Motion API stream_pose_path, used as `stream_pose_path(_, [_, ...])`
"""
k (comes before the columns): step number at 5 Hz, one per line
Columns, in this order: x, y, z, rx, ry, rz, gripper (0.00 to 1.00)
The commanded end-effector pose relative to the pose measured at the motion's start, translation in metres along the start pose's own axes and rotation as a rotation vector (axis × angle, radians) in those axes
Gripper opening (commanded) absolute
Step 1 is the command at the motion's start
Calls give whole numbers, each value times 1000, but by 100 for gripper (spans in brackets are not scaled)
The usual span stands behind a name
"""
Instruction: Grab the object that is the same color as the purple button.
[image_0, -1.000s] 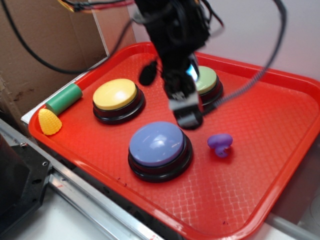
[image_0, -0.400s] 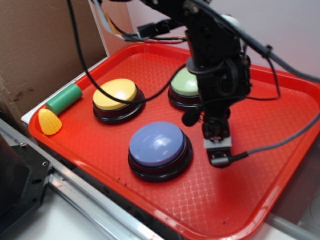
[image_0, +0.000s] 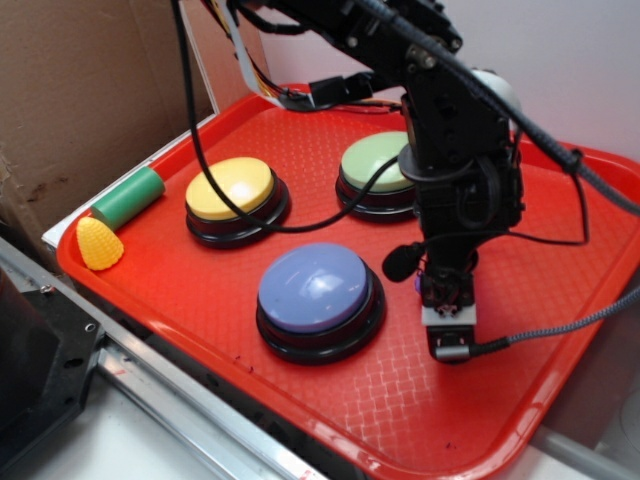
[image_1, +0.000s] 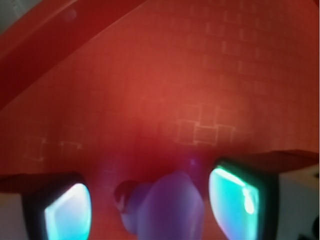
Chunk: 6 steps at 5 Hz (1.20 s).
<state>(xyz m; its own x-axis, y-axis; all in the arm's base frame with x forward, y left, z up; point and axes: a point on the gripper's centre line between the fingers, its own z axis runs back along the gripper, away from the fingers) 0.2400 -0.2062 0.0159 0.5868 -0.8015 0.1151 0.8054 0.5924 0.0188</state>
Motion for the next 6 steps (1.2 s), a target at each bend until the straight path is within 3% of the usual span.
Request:
stream_pose_path(1, [9,-7,4,22,8,17,0])
stream_pose_path(2, [8,-4,6,33,34,50,0])
stream_pose_path(4, [3,16,75,16,38,293,0])
stream_pose_path(5, [-14,36,125,32,73,511,0])
stream_pose_path(6, [-41,48,154,13,53,614,0])
